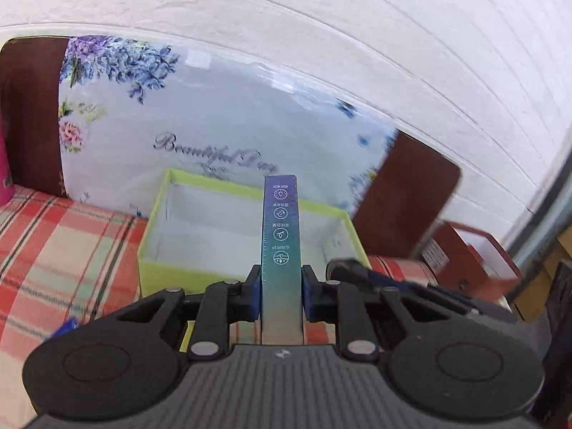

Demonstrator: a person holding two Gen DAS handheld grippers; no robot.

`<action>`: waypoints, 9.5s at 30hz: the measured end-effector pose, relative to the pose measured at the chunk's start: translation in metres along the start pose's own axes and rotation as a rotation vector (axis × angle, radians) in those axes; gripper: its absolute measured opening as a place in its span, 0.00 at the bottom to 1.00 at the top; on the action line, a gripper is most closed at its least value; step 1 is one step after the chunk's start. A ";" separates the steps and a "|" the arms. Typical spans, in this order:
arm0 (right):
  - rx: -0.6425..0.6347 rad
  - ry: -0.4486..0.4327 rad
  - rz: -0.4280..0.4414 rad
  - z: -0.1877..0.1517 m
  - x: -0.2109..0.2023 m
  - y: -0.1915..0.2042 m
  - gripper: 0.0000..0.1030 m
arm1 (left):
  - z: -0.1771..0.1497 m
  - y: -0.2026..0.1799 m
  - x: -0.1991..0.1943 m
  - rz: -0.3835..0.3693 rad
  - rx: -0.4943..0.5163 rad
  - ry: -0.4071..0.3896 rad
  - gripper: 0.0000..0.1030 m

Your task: Organize objects

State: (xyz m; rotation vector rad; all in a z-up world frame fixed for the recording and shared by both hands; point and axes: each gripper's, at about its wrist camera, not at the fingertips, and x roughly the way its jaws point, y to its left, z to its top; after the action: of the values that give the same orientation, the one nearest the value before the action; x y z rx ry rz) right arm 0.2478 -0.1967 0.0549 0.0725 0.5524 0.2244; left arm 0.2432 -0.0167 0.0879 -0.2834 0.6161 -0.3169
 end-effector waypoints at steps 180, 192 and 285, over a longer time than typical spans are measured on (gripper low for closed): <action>-0.091 -0.011 -0.111 -0.005 0.000 -0.026 0.48 | 0.031 0.001 0.037 -0.028 0.033 -0.028 0.39; -0.123 0.050 -0.081 0.006 0.089 -0.053 0.91 | 0.039 0.020 0.113 0.070 0.015 -0.043 0.86; 0.038 0.232 0.035 -0.234 -0.172 0.023 0.27 | -0.233 0.004 -0.096 0.011 0.188 0.306 0.37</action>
State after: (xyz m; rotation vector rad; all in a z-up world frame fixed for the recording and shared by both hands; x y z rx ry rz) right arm -0.0224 -0.2117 -0.0531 0.0938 0.7870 0.2581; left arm 0.0297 -0.0160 -0.0460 -0.0504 0.8825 -0.4091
